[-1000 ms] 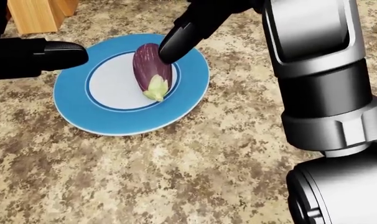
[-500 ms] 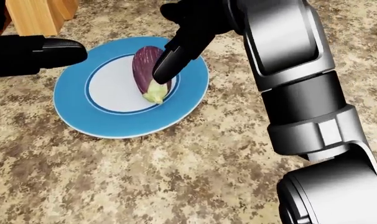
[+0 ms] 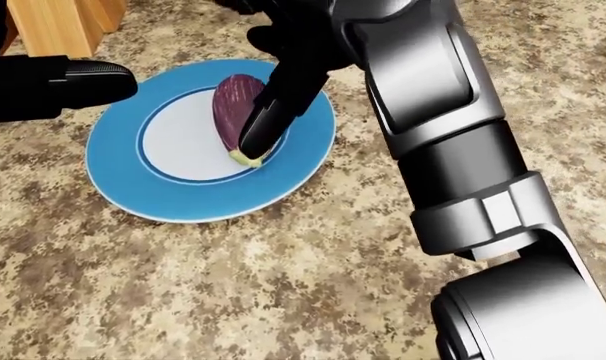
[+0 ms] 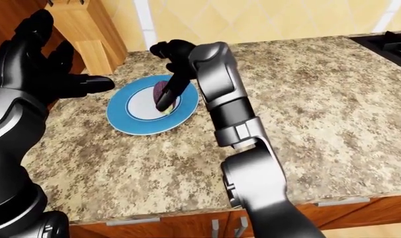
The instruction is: Place the eggplant on the rack of the oven.
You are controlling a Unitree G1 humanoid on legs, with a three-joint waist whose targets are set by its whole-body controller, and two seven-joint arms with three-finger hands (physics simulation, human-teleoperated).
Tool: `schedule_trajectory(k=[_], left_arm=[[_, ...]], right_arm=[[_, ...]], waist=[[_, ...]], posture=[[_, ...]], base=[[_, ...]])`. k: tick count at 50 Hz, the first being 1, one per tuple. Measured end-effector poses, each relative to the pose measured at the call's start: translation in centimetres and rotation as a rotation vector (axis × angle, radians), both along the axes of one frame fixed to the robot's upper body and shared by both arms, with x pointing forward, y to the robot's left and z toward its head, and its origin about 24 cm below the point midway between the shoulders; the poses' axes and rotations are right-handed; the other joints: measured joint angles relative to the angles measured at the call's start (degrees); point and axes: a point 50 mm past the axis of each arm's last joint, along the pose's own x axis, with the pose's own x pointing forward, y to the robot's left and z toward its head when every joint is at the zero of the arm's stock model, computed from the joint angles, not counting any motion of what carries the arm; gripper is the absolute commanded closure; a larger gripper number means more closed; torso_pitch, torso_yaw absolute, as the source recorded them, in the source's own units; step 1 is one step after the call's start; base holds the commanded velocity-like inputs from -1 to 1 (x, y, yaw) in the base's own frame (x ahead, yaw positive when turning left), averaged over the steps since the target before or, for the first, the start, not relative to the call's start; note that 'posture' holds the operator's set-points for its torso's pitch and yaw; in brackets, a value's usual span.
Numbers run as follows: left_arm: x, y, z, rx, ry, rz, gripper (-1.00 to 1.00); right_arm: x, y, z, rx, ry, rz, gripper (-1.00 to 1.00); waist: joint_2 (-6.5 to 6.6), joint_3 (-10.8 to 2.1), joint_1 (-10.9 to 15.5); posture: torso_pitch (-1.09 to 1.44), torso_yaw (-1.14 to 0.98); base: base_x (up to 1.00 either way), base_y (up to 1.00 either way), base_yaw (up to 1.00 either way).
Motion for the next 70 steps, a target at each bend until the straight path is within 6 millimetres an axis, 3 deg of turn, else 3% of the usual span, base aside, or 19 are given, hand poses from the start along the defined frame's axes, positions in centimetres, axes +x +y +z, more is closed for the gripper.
schedule_trajectory(k=[29,70], left_arm=[[-0.1,-0.1,-0.1,0.000,-0.001,-0.007,-1.00],[0.0,-0.1,0.0,-0.005,-0.002,-0.007,-1.00]], right_arm=[[1.4,0.5,-3.2,-0.043,-0.013,-0.029,-1.00],[1.9,0.8,-4.5,-0.061,-0.009,-0.027,-1.00]], waist=[[0.16,-0.29,-0.06],[0.09,-0.37,-0.08]], posture=[[0.00,0.00],[0.00,0.00]], base=[[0.00,0.00,0.00],[0.00,0.00,0.00]])
